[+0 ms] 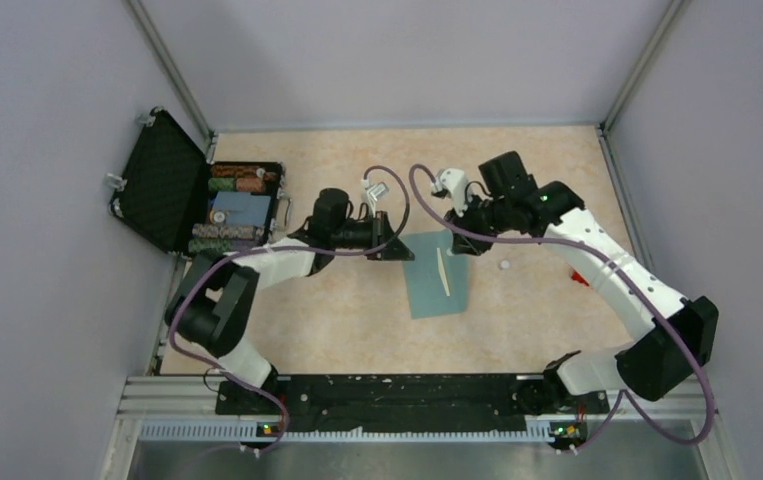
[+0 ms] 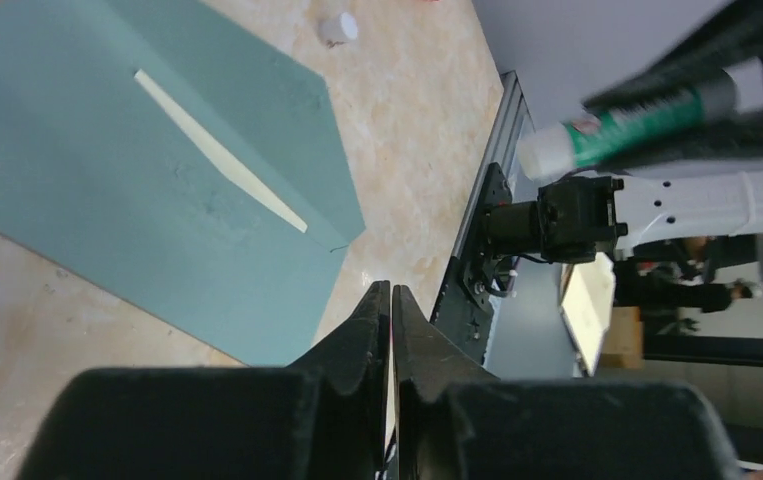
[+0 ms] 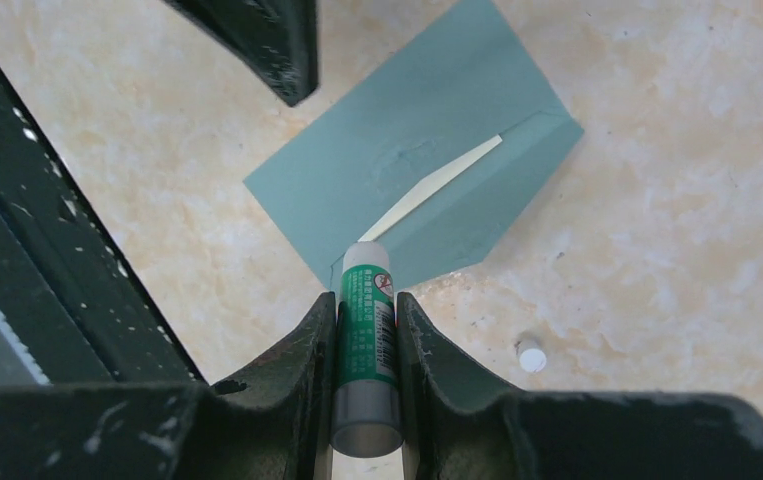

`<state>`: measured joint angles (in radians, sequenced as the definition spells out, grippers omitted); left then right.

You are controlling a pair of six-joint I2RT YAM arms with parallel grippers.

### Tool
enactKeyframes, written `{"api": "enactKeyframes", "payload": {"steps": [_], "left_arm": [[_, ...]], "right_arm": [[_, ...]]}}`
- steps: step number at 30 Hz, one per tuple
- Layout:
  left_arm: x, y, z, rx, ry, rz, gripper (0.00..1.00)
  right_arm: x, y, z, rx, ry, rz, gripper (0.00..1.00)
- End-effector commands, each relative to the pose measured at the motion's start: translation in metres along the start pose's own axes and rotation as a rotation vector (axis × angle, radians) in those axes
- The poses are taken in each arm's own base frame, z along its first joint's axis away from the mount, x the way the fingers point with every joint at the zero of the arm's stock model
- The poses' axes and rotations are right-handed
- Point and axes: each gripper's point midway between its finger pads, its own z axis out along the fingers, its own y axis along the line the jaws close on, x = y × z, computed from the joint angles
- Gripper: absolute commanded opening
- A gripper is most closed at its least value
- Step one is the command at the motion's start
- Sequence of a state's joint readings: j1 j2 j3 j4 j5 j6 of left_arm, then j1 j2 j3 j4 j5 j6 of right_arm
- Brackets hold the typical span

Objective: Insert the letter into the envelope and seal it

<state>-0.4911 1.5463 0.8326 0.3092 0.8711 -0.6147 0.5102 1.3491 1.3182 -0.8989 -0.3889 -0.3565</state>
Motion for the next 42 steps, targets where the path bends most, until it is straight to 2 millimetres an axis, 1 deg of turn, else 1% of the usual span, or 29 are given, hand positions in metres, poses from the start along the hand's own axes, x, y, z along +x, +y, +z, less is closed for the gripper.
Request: {"api": "enactKeyframes", "payload": {"steps": [1,2,5,6,9,12,17,20,26,28,29,33,36,42], "left_arm": [[-0.024,-0.007,0.015,0.122,-0.049,-0.057,0.07],[-0.026,0.004,0.020,0.097,-0.047,-0.083,0.05],[-0.028,0.040,0.036,0.006,-0.048,-0.164,0.02],[-0.030,0.048,0.039,-0.011,-0.053,-0.175,0.02],[-0.032,0.067,0.046,-0.050,-0.072,-0.195,0.02],[-0.029,0.085,0.051,-0.103,-0.064,-0.227,0.01],[-0.026,0.117,0.052,-0.175,-0.091,-0.343,0.01],[-0.025,0.129,0.054,-0.185,-0.080,-0.337,0.01],[-0.023,0.155,0.060,-0.263,-0.078,-0.373,0.01],[-0.020,0.164,0.061,-0.302,-0.064,-0.379,0.01],[-0.018,0.169,0.061,-0.327,-0.055,-0.380,0.01],[0.002,0.192,0.052,-0.449,-0.016,-0.427,0.00],[0.010,0.195,0.050,-0.460,-0.009,-0.447,0.00],[0.011,0.197,0.050,-0.463,-0.023,-0.456,0.00]], "right_arm": [[0.003,0.002,0.004,0.049,0.078,-0.244,0.00],[0.006,0.004,0.008,0.039,0.093,-0.277,0.00],[0.010,0.003,0.019,0.023,0.126,-0.326,0.00],[0.010,0.001,0.022,0.023,0.129,-0.336,0.00],[0.009,-0.005,0.035,0.018,0.142,-0.366,0.00],[0.005,-0.011,0.049,0.011,0.152,-0.389,0.00],[-0.004,-0.018,0.069,0.002,0.134,-0.437,0.00],[-0.004,-0.020,0.081,-0.009,0.140,-0.462,0.00],[0.003,-0.021,0.107,-0.058,0.165,-0.484,0.00],[0.002,-0.023,0.114,-0.062,0.162,-0.491,0.00],[0.003,-0.024,0.118,-0.064,0.166,-0.497,0.00],[0.010,-0.026,0.131,-0.092,0.207,-0.521,0.00],[0.016,-0.027,0.140,-0.109,0.230,-0.538,0.00],[0.025,-0.026,0.152,-0.126,0.276,-0.566,0.00]]}}
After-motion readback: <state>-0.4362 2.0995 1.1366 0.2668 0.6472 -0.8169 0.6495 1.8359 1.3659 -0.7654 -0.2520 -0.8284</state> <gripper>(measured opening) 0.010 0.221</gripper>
